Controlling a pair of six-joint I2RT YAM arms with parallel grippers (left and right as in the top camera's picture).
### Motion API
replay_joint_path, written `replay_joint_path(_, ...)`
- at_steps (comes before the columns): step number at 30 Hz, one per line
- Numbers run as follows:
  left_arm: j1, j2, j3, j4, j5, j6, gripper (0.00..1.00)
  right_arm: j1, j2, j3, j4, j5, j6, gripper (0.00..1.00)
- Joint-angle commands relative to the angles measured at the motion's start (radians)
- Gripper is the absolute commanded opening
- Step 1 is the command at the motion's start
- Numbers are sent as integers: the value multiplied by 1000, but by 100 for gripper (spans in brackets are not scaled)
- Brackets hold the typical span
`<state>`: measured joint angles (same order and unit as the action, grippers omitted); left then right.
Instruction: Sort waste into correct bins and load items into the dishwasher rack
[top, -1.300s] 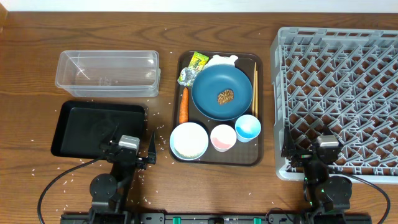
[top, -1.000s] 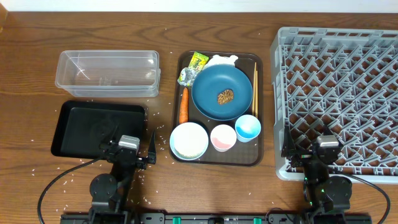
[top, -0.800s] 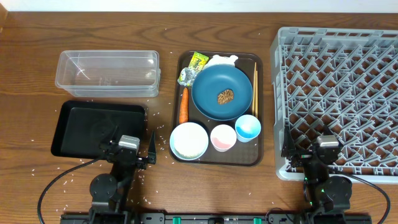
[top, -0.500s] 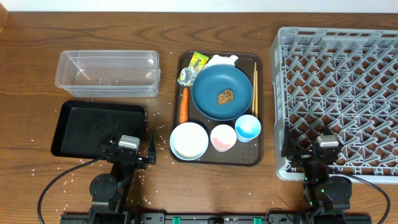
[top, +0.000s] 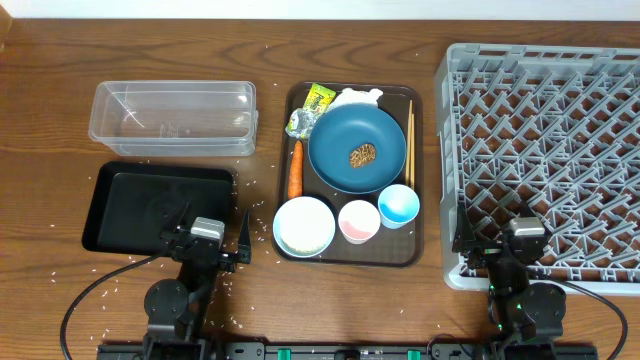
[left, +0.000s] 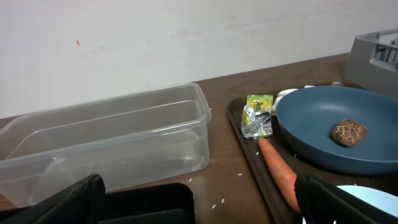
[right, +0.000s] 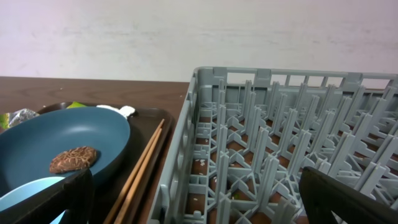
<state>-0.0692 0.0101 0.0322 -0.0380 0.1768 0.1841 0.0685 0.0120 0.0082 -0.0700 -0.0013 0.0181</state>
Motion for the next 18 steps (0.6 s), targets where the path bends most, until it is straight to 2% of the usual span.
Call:
replay_joint_path(1,-4,-6,-28,-12,7,-2,98,-11,-6,-3,-2,-3,14,99)
replay_joint_path(13,-4,-6,-28,-5,13,-2,98,-11,-6,-3,1,-3,14,99)
replay_joint_path(18,-4,-6,-28,37,121,-2,98,-11,-6,-3,66,-8,14,99)
